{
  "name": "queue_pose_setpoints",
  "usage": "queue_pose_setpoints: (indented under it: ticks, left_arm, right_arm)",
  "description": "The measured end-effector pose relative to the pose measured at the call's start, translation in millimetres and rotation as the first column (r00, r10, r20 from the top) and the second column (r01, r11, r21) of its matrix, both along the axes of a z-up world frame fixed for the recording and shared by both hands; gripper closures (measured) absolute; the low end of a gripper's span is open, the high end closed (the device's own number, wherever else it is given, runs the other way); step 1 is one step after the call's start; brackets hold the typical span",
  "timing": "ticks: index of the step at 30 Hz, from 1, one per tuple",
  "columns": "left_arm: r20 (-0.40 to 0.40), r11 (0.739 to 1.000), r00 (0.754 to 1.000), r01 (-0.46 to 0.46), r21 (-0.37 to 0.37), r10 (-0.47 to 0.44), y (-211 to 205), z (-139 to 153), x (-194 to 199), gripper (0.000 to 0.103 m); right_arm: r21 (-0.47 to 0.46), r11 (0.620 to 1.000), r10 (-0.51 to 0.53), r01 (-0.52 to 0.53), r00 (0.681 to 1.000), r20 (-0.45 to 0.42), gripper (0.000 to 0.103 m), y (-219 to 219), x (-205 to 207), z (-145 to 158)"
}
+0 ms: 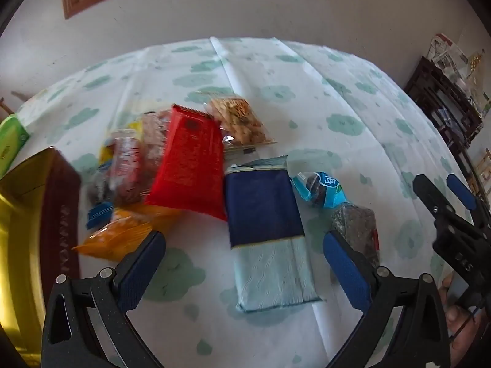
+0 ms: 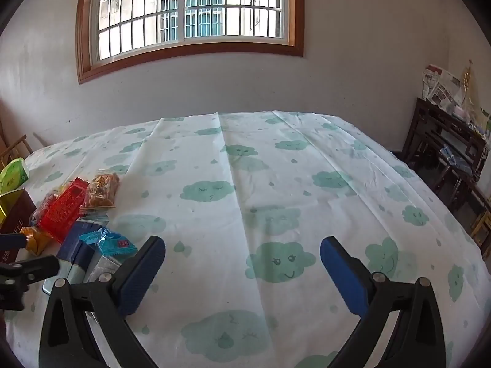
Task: Organize snacks
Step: 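Grasp the blue-and-white wafer pack with the left gripper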
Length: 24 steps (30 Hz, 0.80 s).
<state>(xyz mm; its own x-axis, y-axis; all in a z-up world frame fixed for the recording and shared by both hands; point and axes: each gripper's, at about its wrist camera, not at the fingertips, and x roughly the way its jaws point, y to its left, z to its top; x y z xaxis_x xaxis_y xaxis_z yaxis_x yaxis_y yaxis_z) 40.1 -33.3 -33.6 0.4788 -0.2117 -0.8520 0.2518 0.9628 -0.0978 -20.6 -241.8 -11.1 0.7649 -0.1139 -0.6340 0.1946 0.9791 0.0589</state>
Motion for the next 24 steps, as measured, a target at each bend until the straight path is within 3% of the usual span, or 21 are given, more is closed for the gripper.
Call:
queue_pose_setpoints:
  ticks: [3,8,9,12,16,19,24]
  left_arm:
    - [-0.028,0.999,0.999,0.021,0.026,-0.02,-7,-6,9,0.008]
    - [-0.064,0.996,0.998,0.033,0.086,-0.027,-19,-18,20,0.023]
    - [-0.053,0.995,0.998,0.036,0.093,-0.031,-21,-18,20,0.028]
    - [-0.017,0.994,0.999,0.05,0.098,-0.049,-26,-14,17,0.056]
    - [0.01,0.991,0.999,0.03,0.128,-0.032,-28,-11,3,0.057]
    - [-0.006,0.998,1.0,-0.015,0.064,0.016,-16,-2,-10,0.057]
    - [0.027,0.998,0.998,-0.063,0.024,0.062,-1,20,-43,0.057]
  right_arm:
    - [0.006,1.0,-0.005,0.005,1.0,0.003,0.0,0,1,-1]
    - [0.005,1.0,0.001,-0.001,1.0,0.0,0.0,1,2,-2]
    - [0.008,1.0,0.0,0.0,1.0,-0.001,0.0,0,1,-3]
    - [0.02,1.0,-0.005,0.006,1.0,-0.003,0.0,-2,2,-3]
    - [0.028,1.0,-0.01,0.01,1.0,-0.008,0.0,-4,3,-4]
    - [0.035,0.999,-0.01,0.01,1.0,-0.008,0.0,-5,3,-4]
    - [0.051,0.999,0.016,-0.016,1.0,0.001,0.0,-5,1,-4]
